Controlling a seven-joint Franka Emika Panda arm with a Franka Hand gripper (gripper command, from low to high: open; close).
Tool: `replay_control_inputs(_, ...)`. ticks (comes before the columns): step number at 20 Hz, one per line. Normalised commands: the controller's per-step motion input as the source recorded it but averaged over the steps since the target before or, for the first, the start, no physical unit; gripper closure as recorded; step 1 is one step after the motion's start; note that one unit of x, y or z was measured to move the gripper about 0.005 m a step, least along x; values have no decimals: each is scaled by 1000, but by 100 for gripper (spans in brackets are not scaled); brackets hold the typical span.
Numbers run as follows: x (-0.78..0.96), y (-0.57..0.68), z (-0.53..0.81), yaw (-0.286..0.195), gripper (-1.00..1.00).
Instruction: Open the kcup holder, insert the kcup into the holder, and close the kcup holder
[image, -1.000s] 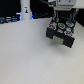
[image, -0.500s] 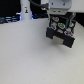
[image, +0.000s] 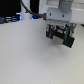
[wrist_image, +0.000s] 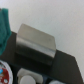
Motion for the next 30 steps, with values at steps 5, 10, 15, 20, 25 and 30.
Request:
replay_control_inputs(5, 55, 203, -249, 150, -100)
replay_control_inputs(10, 46, 85, -53, 42, -100)
replay_control_inputs(15, 315, 75, 94, -34, -100)
replay_control_inputs(20, 234, 23, 26, -9, -100)
replay_control_inputs(25, 510, 65, 311, 4, -100)
replay_control_inputs(30, 345, 161, 214, 71, -100)
